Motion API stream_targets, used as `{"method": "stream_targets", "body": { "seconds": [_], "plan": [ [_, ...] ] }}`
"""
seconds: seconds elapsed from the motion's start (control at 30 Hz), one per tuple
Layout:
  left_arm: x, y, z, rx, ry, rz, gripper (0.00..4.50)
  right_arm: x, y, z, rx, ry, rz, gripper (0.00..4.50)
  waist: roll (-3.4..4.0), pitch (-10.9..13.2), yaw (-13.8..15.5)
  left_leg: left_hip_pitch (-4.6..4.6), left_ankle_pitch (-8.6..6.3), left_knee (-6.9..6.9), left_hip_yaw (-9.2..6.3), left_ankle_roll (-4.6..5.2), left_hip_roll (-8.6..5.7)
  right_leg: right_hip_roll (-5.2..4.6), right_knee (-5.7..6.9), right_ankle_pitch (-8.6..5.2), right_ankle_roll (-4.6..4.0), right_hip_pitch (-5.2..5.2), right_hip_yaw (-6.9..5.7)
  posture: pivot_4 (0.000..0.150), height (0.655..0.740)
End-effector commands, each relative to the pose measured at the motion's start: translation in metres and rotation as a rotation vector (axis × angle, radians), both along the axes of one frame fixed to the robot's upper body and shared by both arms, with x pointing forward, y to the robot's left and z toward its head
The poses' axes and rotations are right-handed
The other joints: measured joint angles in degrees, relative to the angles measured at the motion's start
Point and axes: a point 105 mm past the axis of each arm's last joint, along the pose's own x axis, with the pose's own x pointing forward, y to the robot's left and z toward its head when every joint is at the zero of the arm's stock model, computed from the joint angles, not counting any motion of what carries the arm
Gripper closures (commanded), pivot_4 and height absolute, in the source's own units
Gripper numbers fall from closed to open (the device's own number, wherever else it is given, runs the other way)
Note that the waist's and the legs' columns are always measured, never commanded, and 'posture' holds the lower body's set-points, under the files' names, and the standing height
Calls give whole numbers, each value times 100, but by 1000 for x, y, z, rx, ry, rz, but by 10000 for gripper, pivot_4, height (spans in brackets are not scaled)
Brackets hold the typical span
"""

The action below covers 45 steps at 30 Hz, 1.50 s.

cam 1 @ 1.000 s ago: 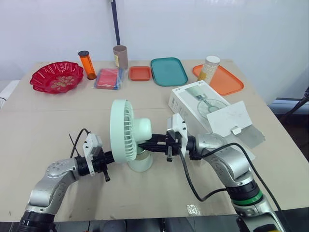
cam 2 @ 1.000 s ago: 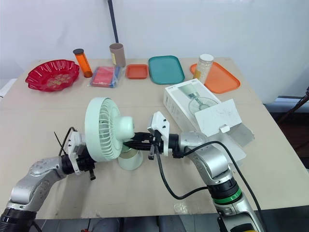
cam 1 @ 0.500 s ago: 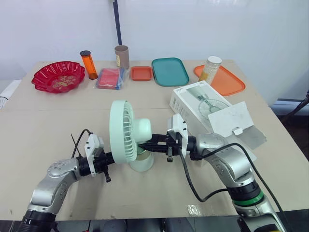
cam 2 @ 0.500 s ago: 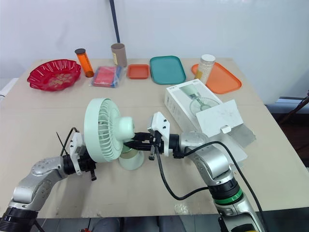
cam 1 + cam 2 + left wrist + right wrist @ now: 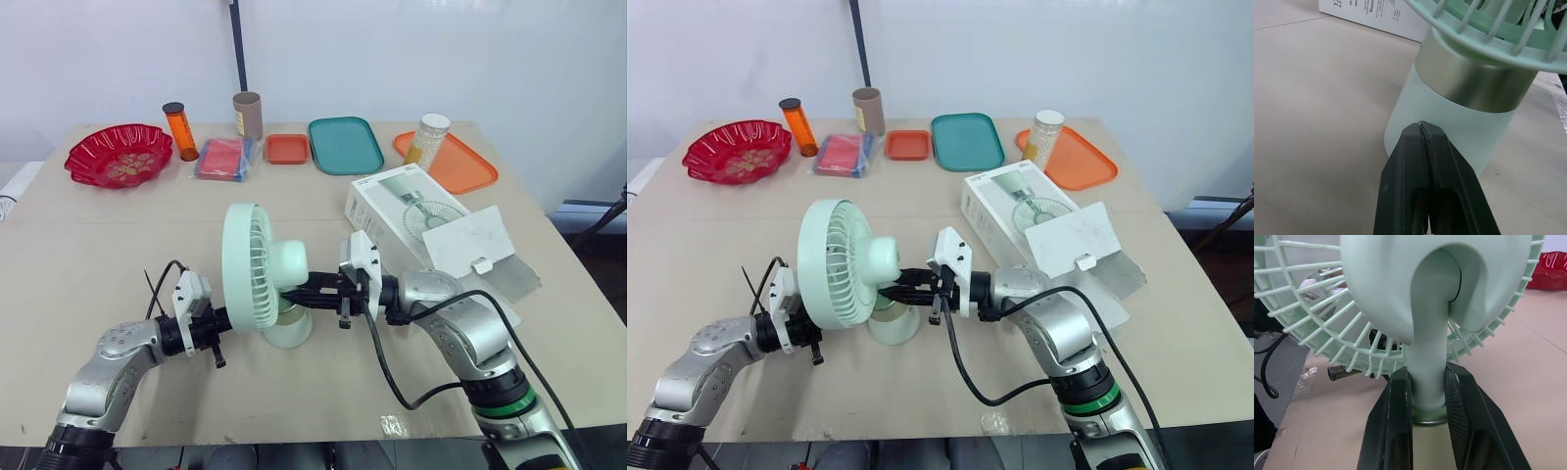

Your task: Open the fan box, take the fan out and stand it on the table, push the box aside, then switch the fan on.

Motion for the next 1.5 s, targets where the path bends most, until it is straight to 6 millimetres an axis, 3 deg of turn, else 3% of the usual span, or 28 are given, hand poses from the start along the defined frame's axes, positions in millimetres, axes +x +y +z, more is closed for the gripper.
{"method": "stream_targets", "body": {
  "seconds": [0.03, 0.57, 0.77, 0.93, 0.97, 1.0, 1.13, 1.27, 1.5],
  "plan": [
    [-5, -12, 6, -15, -28, -54, 44037, -4, 4, 2, 0, -10, 16, 41614, 0, 0, 0, 0, 0, 0, 0, 0, 0, 0, 0, 0, 0, 0, 0, 1500, 7400],
    [-3, -5, 9, 0, -49, -26, 44037, -2, 4, 1, -6, -14, 19, 41614, 0, 0, 0, 0, 0, 0, 0, 0, 0, 0, 0, 0, 0, 0, 0, 1500, 7400],
    [8, 33, 23, 16, -78, 136, 44037, 4, -4, 25, 79, -21, 17, 41614, 0, 1, -12, 0, 0, 0, 0, 0, 2, 1, 1, 1, -2, -3, 0, 1500, 7400],
    [4, 61, 38, 4, -112, 232, 44037, 6, -6, 46, 146, -54, 21, 41614, 0, 1, -19, -3, -1, 0, 0, 1, 1, 0, 1, 0, -1, -5, 0, 1500, 7400],
    [2, 63, 39, -2, -114, 238, 38850, 9, -6, 49, 159, -57, 11, 41614, 1, 2, -16, -3, -1, 0, 0, 2, 2, 1, 1, 0, -1, -6, 0, 1500, 7400],
    [-2, 64, 40, -11, -110, 239, 37306, 12, -5, 53, 169, -64, 1, 41614, 1, 2, -19, -4, -1, 0, 0, 2, 3, 0, 1, 0, -1, -6, -1, 1500, 7400],
    [-16, 62, 41, -30, -103, 242, 23643, 24, 0, 58, 189, -84, -30, 41614, 0, 2, -17, -3, -1, 0, 1, 2, 3, 0, 1, 1, -3, -5, 0, 1500, 7400],
    [-23, 66, 35, -8, -64, 286, 10681, 39, 16, 51, 168, -97, -59, 41614, 0, 1, -14, -2, -1, 0, 0, 2, 3, 1, 2, 2, -3, -5, 0, 1500, 7400],
    [-32, 68, 25, 17, -40, 312, 10681, 67, 38, 40, 150, -107, -165, 41614, 2, 2, -23, -4, -1, -1, 1, 1, 5, 2, 3, 4, -7, -10, 0, 1500, 7400]
  ]
}}
